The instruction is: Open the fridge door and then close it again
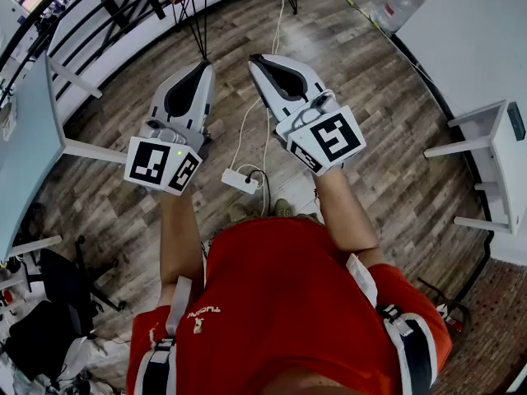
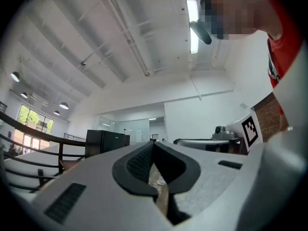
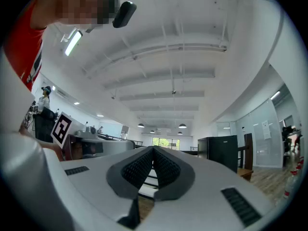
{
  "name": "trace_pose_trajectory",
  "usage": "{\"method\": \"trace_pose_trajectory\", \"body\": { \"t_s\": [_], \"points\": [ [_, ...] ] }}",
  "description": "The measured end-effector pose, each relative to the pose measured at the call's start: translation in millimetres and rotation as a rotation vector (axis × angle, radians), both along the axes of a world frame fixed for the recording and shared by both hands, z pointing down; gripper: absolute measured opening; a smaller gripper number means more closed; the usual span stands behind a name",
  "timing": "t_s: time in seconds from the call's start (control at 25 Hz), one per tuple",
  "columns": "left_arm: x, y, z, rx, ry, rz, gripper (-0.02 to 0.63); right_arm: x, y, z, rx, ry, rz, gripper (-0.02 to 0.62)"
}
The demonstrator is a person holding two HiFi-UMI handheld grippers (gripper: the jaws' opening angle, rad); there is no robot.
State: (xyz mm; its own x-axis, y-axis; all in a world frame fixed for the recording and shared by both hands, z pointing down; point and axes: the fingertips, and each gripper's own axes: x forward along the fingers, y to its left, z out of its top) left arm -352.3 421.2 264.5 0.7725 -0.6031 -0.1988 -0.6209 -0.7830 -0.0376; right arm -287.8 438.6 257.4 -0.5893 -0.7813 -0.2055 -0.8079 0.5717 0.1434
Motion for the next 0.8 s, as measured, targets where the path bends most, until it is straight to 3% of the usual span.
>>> {"method": "trace_pose_trajectory", "body": {
  "t_s": [0.28,0.8],
  "points": [
    [-18,5,2,0.002,0.008,0.01,0.009,-21,5,2,0.002,0.002,-0.023,0.026],
    [-69,-7,15,-0.015,0.03,0.062,0.009,-53,2,20,-0.026,0.0,0.072,0.026]
  ]
}}
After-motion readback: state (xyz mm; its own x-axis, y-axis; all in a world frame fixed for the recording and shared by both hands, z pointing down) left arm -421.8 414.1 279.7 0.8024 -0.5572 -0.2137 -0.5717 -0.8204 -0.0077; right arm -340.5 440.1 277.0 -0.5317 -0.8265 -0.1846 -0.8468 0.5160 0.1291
